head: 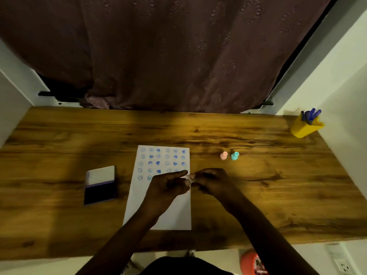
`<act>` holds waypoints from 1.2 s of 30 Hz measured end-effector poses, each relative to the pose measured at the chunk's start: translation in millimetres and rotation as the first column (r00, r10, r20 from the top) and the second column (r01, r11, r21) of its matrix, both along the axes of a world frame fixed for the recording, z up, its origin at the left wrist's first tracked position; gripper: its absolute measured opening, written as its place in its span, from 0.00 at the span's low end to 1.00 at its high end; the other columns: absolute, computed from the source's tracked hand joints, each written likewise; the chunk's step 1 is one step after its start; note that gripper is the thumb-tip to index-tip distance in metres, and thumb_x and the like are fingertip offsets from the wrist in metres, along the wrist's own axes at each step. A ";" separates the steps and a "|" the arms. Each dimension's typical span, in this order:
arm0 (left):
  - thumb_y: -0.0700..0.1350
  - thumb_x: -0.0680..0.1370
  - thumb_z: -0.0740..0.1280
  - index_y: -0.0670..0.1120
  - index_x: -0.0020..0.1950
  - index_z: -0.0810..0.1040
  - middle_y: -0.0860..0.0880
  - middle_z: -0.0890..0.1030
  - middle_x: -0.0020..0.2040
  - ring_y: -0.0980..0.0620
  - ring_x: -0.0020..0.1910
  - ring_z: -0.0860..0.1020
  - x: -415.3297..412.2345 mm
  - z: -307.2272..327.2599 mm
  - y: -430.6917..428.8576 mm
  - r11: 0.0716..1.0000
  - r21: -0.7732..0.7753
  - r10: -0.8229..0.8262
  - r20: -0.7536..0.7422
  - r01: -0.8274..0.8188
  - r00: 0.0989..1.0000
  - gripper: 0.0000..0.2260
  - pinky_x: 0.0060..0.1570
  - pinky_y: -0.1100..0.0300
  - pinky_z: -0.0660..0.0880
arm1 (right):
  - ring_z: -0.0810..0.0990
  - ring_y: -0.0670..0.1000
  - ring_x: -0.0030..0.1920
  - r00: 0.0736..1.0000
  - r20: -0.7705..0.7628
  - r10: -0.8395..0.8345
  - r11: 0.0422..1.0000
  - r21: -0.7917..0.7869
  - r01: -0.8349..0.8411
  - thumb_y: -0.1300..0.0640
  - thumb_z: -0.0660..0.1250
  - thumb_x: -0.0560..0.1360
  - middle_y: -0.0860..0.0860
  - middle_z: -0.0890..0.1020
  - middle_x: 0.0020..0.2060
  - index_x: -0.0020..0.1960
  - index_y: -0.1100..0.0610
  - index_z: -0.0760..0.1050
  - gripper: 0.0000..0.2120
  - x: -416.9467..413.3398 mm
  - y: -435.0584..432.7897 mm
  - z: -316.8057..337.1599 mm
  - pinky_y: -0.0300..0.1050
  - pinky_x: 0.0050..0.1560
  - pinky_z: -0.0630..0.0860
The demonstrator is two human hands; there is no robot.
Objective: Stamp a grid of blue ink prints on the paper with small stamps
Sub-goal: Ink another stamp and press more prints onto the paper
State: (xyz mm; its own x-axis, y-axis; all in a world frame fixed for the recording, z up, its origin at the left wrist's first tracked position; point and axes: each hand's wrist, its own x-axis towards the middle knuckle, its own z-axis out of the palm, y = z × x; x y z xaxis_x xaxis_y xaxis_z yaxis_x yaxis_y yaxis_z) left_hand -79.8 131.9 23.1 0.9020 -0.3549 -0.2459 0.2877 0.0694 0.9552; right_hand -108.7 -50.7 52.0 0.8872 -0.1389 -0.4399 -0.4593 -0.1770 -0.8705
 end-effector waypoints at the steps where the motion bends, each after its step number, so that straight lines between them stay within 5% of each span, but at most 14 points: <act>1: 0.33 0.75 0.74 0.59 0.55 0.85 0.59 0.87 0.54 0.50 0.57 0.85 1.2 0.7 8.0 1.000 0.004 0.008 0.016 -0.009 1.000 0.20 0.53 0.50 0.84 | 0.85 0.48 0.42 1.000 -0.004 0.008 1.000 0.029 -0.008 0.49 0.74 0.76 0.52 0.88 0.41 0.49 0.56 0.85 0.11 2.8 8.5 -0.4 0.41 0.44 0.80; 5: 0.33 0.75 0.72 0.59 0.61 0.78 0.62 0.86 0.55 0.55 0.56 0.85 3.6 -0.5 39.4 0.999 -0.009 0.045 0.053 -0.044 0.998 0.24 0.46 0.59 0.84 | 0.86 0.48 0.44 0.997 0.032 0.073 0.992 0.105 -0.076 0.50 0.73 0.77 0.53 0.87 0.42 0.53 0.57 0.84 0.11 11.7 36.7 -3.0 0.39 0.44 0.80; 10: 0.35 0.76 0.73 0.47 0.72 0.74 0.52 0.83 0.65 0.49 0.62 0.83 5.6 -9.9 82.2 0.994 -0.029 0.103 0.061 -0.102 0.993 0.26 0.52 0.52 0.84 | 0.84 0.50 0.57 0.976 0.120 0.185 0.979 0.067 -0.193 0.57 0.75 0.75 0.49 0.86 0.55 0.57 0.54 0.85 0.11 26.6 66.6 -10.0 0.51 0.56 0.83; 14: 0.35 0.76 0.73 0.46 0.58 0.85 0.48 0.87 0.57 0.43 0.56 0.86 1.7 -14.6 120.9 0.981 -0.015 0.194 -0.005 -0.194 0.981 0.13 0.50 0.52 0.84 | 0.83 0.40 0.57 0.963 0.158 0.217 0.976 -0.052 -0.211 0.59 0.78 0.72 0.39 0.85 0.53 0.54 0.49 0.86 0.12 42.1 95.9 -10.8 0.41 0.55 0.82; 17: 0.34 0.75 0.73 0.53 0.49 0.86 0.44 0.88 0.51 0.43 0.52 0.87 -0.1 -24.2 156.2 0.951 0.000 0.310 -0.039 -0.310 0.950 0.14 0.51 0.47 0.84 | 0.83 0.39 0.53 0.944 0.168 0.285 0.945 -0.213 -0.248 0.55 0.79 0.71 0.38 0.85 0.50 0.55 0.50 0.85 0.13 55.9 122.3 -17.9 0.33 0.52 0.79; 20: 0.35 0.76 0.72 0.46 0.61 0.82 0.44 0.88 0.54 0.44 0.54 0.86 -0.8 -35.4 189.6 0.929 0.018 0.370 -0.059 -0.369 0.927 0.14 0.51 0.51 0.84 | 0.84 0.41 0.48 0.897 0.166 0.410 0.867 -0.378 -0.325 0.50 0.79 0.71 0.43 0.87 0.47 0.52 0.51 0.85 0.12 68.8 152.6 -29.7 0.33 0.49 0.80; 23: 0.36 0.76 0.72 0.41 0.59 0.84 0.45 0.89 0.51 0.44 0.51 0.87 -0.1 -42.2 217.8 0.894 0.065 0.445 -0.017 -0.443 0.895 0.11 0.45 0.58 0.84 | 0.84 0.42 0.45 0.829 0.135 0.542 0.744 -0.536 -0.399 0.44 0.74 0.74 0.45 0.87 0.44 0.51 0.51 0.83 0.12 78.7 182.4 -38.2 0.34 0.43 0.78; 26: 0.35 0.77 0.72 0.39 0.59 0.84 0.43 0.88 0.52 0.43 0.52 0.87 1.7 -46.3 241.6 0.873 0.043 0.488 -0.033 -0.486 0.872 0.11 0.49 0.54 0.84 | 0.84 0.47 0.44 0.754 0.115 0.647 0.634 -0.630 -0.448 0.45 0.71 0.77 0.50 0.86 0.44 0.51 0.53 0.82 0.11 88.3 208.9 -46.4 0.37 0.40 0.76; 36: 0.37 0.77 0.72 0.38 0.55 0.86 0.40 0.88 0.48 0.42 0.51 0.87 4.7 -47.8 274.9 0.848 0.059 0.530 -0.085 -0.526 0.844 0.08 0.51 0.52 0.84 | 0.82 0.56 0.60 0.628 -0.049 0.777 0.348 -0.797 -0.493 0.55 0.69 0.78 0.56 0.83 0.58 0.61 0.57 0.78 0.12 92.8 254.4 -68.6 0.47 0.58 0.80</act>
